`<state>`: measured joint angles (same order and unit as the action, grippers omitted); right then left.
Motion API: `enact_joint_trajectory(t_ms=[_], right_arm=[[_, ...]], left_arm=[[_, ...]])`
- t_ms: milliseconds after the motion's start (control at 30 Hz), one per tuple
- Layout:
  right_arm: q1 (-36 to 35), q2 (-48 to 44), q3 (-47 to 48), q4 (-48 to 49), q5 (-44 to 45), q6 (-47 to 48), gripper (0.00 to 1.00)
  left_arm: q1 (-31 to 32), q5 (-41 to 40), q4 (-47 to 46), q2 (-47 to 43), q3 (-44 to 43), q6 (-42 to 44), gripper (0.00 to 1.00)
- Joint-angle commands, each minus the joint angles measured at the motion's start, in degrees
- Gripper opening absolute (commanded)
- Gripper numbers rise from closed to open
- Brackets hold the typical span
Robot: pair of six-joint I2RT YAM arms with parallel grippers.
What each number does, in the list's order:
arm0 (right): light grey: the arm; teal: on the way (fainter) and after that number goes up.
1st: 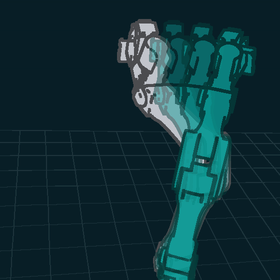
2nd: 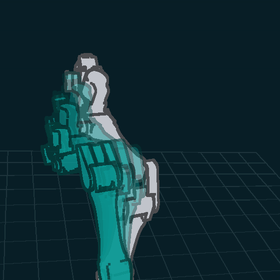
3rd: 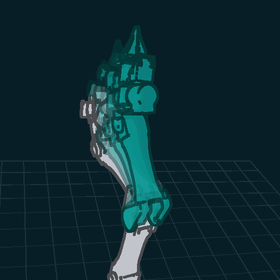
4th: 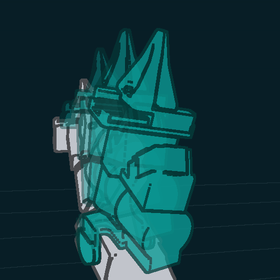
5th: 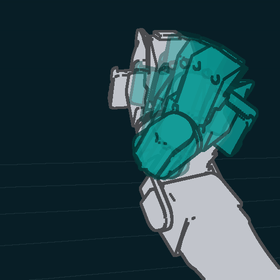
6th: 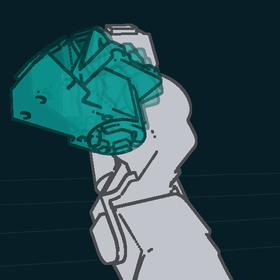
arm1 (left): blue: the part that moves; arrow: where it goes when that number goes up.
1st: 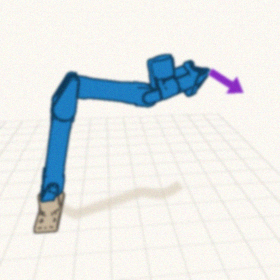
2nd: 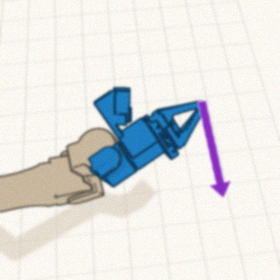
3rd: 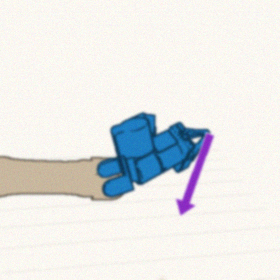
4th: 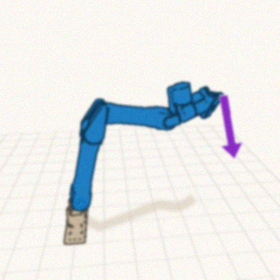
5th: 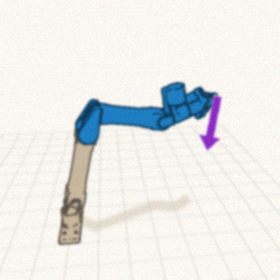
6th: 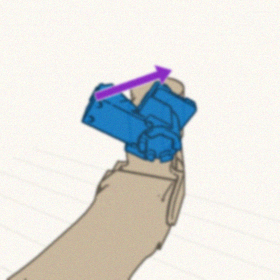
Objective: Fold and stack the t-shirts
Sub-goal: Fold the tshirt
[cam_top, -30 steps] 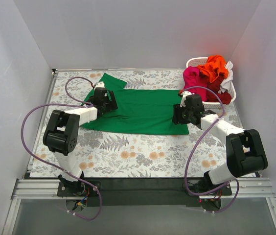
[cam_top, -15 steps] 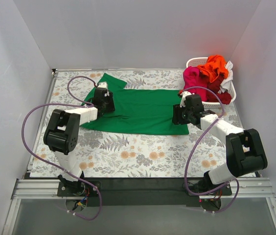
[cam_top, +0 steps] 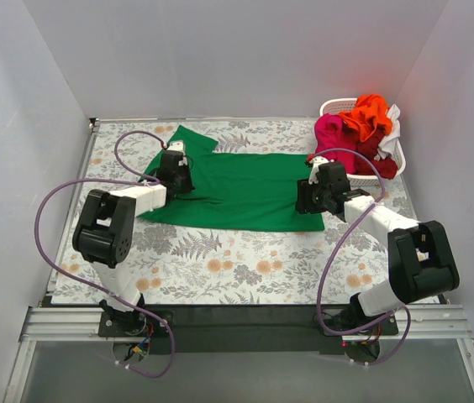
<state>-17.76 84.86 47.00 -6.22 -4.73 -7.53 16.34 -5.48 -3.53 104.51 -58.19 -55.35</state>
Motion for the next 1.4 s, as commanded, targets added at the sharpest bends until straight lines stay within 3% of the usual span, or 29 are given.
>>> enact_joint_trajectory(t_ms=[0,233,533,967,1033,1067,1200,1367], right_arm=[[-0.4,0.0,1.1,0.5,-0.7,0.3,0.44],[-0.6,0.7,1.3,0.4,-1.0,0.4,0.44],[-0.8,1.3,1.7,0.0,-1.1,0.8,0.44],[-1.0,2.4,2.2,-0.5,-1.1,1.1,0.44],[-1.1,2.6,2.3,-0.6,-1.1,1.1,0.44],[-1.1,2.7,2.4,-0.6,-1.1,1.1,0.44],[-1.4,3.3,2.6,-0.6,-1.0,1.2,0.44],[-1.5,3.8,3.0,-1.0,-0.5,1.3,0.44]], left_arm=[[0.1,1.5,-3.1,-6.0,1.8,0.4,0.00],[-0.4,11.8,-11.5,-8.6,4.2,2.1,0.00],[-1.0,10.7,-21.4,-6.9,6.2,5.7,0.00],[-2.5,14.7,-29.7,-8.1,10.1,3.4,0.00],[-2.8,13.0,-27.4,-6.3,9.2,3.1,0.03],[-2.8,11.0,-26.0,-5.4,7.6,2.9,0.13],[-2.8,-4.0,-17.8,-1.6,3.1,1.0,0.30],[-2.4,-12.7,-13.1,-3.5,0.0,0.5,0.36]])
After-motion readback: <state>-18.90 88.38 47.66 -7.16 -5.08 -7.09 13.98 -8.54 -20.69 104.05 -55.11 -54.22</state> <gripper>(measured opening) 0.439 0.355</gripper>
